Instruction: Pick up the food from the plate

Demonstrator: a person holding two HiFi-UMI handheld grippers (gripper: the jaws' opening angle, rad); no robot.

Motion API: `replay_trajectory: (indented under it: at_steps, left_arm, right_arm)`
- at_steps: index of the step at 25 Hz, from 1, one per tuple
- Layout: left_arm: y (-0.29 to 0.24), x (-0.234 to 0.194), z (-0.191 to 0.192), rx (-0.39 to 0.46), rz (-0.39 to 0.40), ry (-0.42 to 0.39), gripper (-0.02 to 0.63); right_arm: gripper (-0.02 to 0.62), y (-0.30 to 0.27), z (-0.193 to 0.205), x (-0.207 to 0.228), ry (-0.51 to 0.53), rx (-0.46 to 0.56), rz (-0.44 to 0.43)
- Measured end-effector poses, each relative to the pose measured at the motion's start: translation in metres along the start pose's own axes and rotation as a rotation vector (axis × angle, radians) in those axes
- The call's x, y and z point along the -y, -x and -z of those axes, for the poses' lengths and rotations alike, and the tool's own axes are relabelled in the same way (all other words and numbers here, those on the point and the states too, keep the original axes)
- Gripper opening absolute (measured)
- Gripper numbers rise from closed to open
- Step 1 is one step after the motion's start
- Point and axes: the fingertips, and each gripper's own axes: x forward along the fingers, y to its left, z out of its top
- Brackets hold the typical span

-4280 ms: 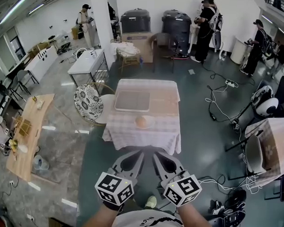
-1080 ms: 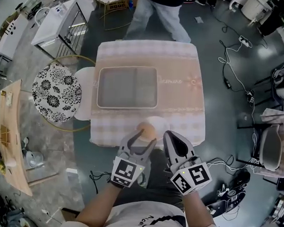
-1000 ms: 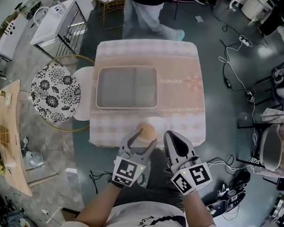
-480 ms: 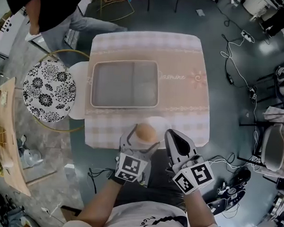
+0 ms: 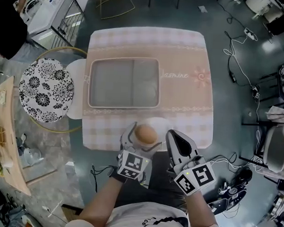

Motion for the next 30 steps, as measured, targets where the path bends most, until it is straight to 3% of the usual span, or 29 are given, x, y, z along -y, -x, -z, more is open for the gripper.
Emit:
replay_trajectory:
  at_steps: [13, 19, 30]
  left_arm:
    - [-0.008, -0.008, 0.018, -0.056, -0.058, -0.044, 0.497]
    - [-0.005, -0.009, 0.014, -0.066, -0.048, -0.037, 0.492]
    - [0.037, -0.001, -0.048, -0.019, -0.033, -0.041, 0.492]
  right_arm:
    - [0.014, 0.003, 0.001, 0.009, 0.002, -0.012, 0.003]
    - [0.012, 0.005, -0.003, 0.007, 0.000, -0.019, 0.003]
    - [0.012, 0.019, -0.043, -0.012, 0.008, -0.009, 0.006]
